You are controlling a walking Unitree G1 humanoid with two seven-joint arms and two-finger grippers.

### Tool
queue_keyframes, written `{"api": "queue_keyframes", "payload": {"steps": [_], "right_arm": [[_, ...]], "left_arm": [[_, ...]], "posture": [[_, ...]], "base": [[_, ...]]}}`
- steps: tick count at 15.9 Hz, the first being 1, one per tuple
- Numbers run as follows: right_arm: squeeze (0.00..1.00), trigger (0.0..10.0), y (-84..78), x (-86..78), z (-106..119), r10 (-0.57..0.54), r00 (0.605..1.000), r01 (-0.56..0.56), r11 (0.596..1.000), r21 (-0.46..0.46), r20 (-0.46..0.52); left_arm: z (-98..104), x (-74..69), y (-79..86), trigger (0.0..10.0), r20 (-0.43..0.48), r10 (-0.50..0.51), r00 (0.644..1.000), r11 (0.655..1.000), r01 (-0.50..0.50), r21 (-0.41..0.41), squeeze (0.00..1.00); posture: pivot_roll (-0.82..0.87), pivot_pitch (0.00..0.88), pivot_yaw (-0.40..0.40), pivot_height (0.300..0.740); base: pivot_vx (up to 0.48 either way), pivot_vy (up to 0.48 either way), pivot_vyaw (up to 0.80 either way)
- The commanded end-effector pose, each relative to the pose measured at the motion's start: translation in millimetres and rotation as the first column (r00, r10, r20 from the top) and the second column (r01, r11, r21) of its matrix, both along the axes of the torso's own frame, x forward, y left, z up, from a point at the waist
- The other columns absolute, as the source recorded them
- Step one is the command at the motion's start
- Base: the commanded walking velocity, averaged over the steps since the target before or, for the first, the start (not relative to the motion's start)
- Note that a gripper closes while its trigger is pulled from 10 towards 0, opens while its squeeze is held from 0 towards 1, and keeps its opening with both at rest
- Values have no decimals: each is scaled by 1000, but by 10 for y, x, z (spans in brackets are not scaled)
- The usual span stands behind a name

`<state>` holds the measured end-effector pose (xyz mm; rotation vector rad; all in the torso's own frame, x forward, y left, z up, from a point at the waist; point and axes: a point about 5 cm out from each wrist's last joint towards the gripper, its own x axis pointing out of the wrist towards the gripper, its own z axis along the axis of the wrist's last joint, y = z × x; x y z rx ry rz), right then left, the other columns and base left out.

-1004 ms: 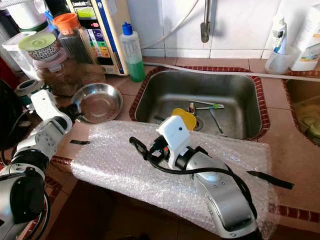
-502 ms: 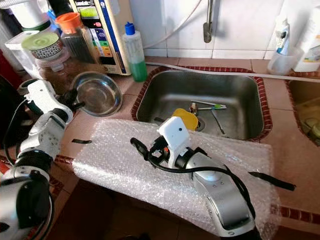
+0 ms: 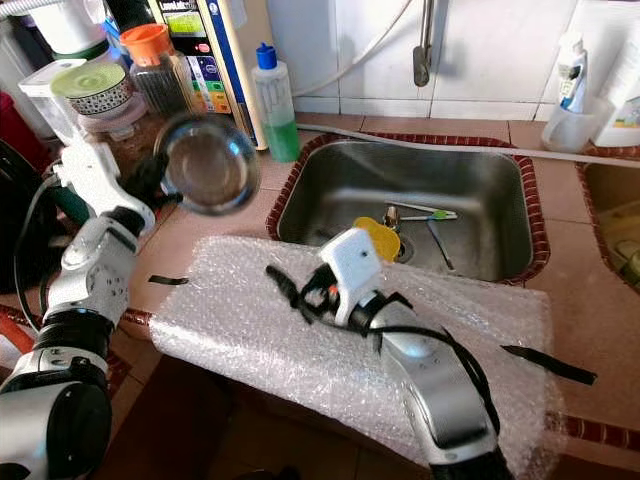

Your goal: Kitchen organization

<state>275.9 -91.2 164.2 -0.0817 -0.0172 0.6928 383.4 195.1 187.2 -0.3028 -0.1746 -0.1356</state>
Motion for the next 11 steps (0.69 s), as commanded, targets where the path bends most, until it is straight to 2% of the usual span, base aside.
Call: {"api": "queue_keyframes", "payload": {"steps": [1,4,6,8,9,11], "right_arm": [[180,10000,-1,40,37,-26,999,26,1000,18,19],[184,10000,-104,229,81,-187,982,184,975,129,17],[173,10000,-191,408,109,-310,949,313,911,268,-55],[145,10000,-197,500,110,-337,935,353,876,329,-107],[78,10000,-193,549,97,-355,924,383,852,358,-143],[24,10000,-183,587,100,-368,917,399,834,382,-153]], "left_arm": [[45,-24,29,0,34,5,999,1000,-5,8,0],[83,-53,-72,0,71,-52,996,998,54,-24,0],[135,-105,-236,0,126,-140,982,988,147,-51,0],[147,-154,-361,0,150,-195,969,978,204,-49,0],[145,-197,-478,0,168,-246,955,964,259,-60,0],[124,-247,-608,0,164,-292,942,950,306,-66,0]], "posture": [[16,63,158,740],[22,63,154,740],[26,62,151,740],[30,61,149,740],[35,62,145,740],[37,63,142,740]], "base": [[0,0,0],[0,0,0],[0,0,0],[0,0,0],[0,0,0],[0,0,0]]}}
